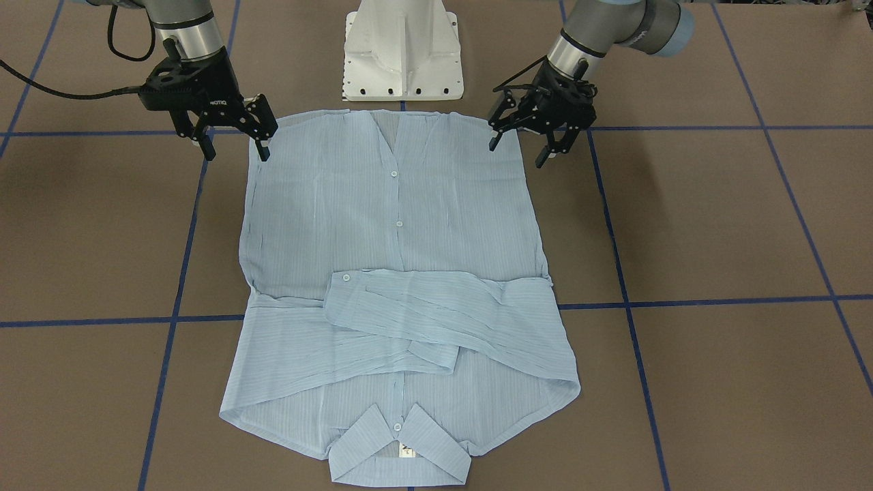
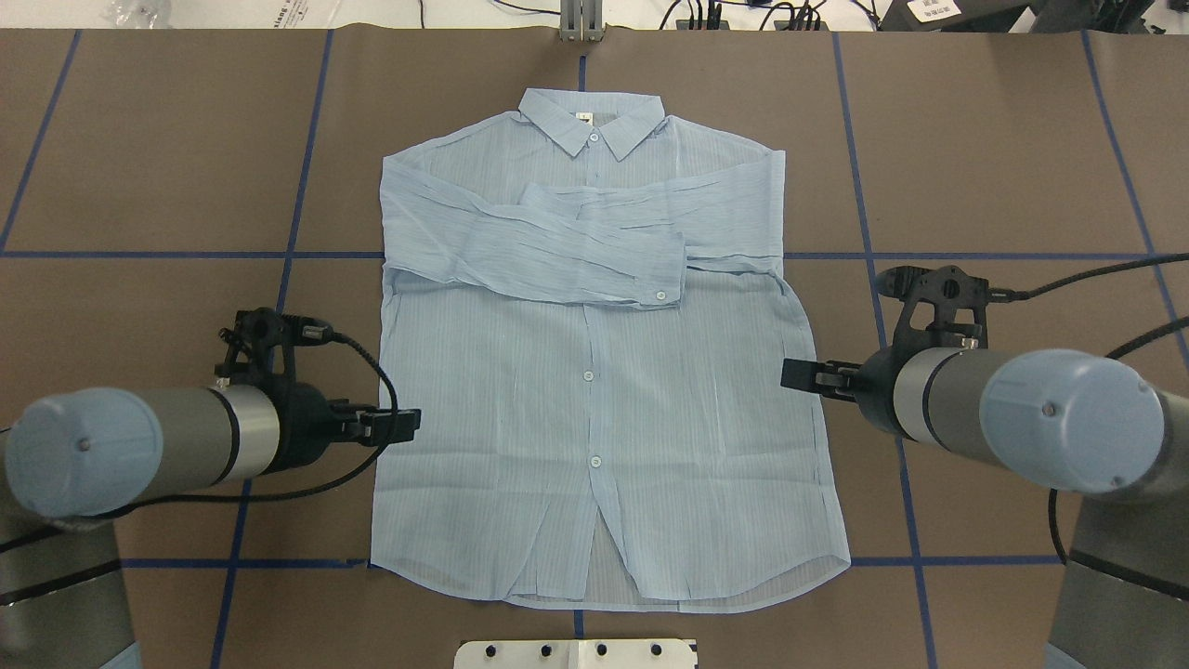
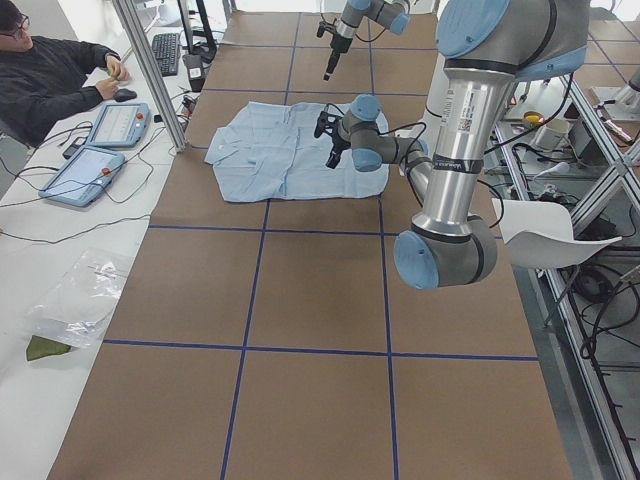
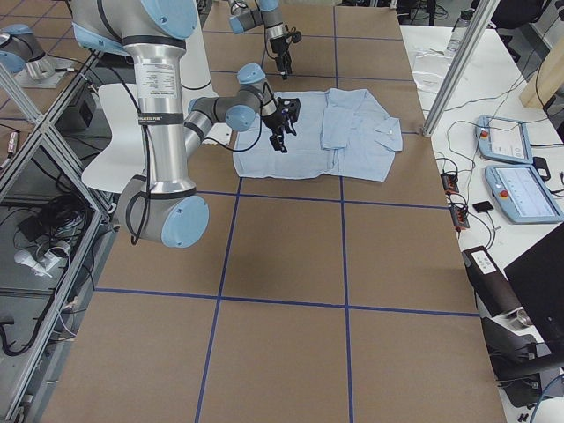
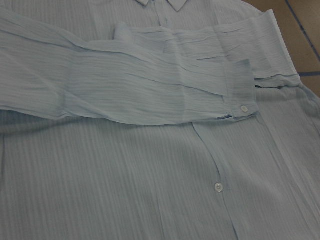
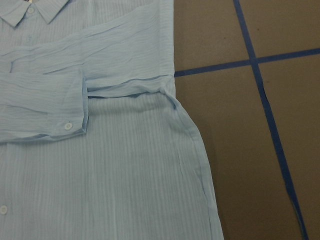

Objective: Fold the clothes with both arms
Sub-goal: 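Release the sleeve with the left gripper while the right gripper moves toward the shirt side, then move both grippers down to the shirt hem corners nearest the robot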

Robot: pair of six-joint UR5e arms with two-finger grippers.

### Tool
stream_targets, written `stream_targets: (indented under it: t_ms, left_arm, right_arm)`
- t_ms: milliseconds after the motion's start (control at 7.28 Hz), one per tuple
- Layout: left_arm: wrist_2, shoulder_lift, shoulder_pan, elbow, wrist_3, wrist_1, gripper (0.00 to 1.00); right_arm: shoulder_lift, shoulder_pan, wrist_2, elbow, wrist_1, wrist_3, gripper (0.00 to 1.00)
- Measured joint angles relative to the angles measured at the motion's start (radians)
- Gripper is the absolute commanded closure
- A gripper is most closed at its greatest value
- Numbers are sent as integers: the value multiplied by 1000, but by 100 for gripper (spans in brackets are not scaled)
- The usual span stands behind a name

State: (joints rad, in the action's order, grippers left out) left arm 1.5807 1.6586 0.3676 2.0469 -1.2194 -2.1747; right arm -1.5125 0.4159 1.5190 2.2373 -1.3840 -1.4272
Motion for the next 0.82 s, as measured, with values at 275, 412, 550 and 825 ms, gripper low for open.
stream_targets:
  t_ms: [275,412,550,825]
  left_arm:
    - [-105,-72,-130,15,-111,-10,18]
    - [-147,-81,-190,14,-163,-7,52]
    - [-172,-82,-236,12,-208,7,72]
    - [-185,-74,-275,6,-255,58,74]
  right_arm:
    - [-74,-47,-35,12,87,-20,0]
    - [-84,-53,-41,12,100,-22,0]
    - [-88,-54,-45,12,105,-22,0]
    - [-89,-57,-49,12,106,-22,0]
